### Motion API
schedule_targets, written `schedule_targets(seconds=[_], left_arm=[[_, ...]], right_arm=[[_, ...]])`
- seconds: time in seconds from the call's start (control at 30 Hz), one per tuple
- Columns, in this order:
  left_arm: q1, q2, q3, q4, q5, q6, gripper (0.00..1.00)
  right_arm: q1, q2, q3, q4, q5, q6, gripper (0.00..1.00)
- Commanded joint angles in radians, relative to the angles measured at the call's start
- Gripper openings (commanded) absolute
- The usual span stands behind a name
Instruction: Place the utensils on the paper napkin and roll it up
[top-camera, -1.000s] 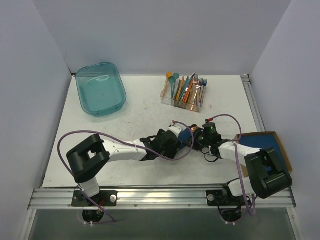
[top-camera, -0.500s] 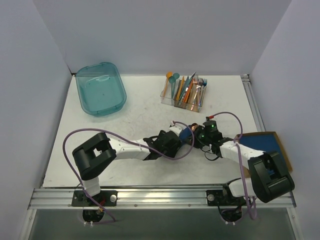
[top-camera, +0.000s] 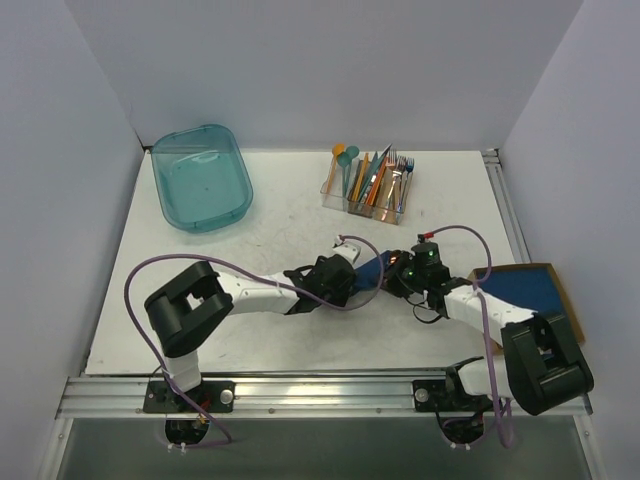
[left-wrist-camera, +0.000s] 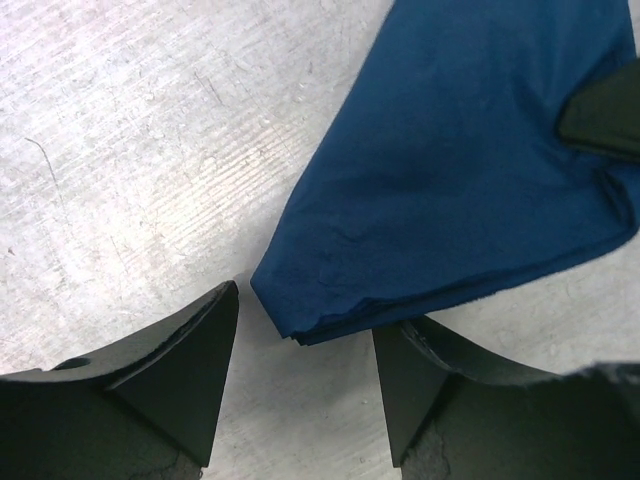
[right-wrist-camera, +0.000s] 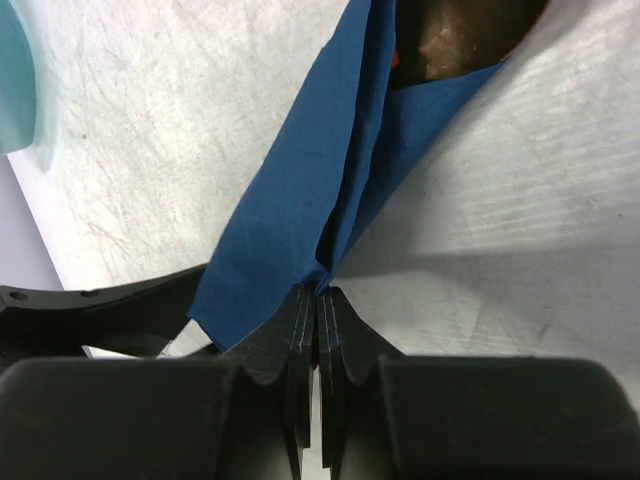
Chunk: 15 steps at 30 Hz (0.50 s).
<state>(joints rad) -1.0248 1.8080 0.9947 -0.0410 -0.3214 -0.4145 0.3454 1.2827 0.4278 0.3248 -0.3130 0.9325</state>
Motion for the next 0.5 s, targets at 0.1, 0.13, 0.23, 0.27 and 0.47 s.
schedule_targets(seconds=[0.1,0.13,0.23,0.27,0.47], left_arm=[[0.028,0.042,0.015,-0.046,0.024,-0.012,0.64],[0.029,0.043,0.015,-0.046,0.025,-0.013,0.64],[0.031,0.039,0.015,-0.048,0.035,-0.014,0.64],[0.032,0.037,0.016,-0.049,0.039,-0.014,0.64],[0.032,-0.021,0.007,-0.045,0.099,0.002,0.64]], right_arm=[[-0.008,-0.023,-0.050,0.000,0.015,-0.015,0.00],[-0.008,-0.019,-0.057,0.008,0.015,-0.015,0.00],[-0.009,0.012,-0.077,0.040,0.018,-0.011,0.00],[-0.009,0.020,-0.081,0.054,0.022,-0.012,0.00],[-0.009,0.086,-0.090,0.102,0.038,-0.017,0.00]])
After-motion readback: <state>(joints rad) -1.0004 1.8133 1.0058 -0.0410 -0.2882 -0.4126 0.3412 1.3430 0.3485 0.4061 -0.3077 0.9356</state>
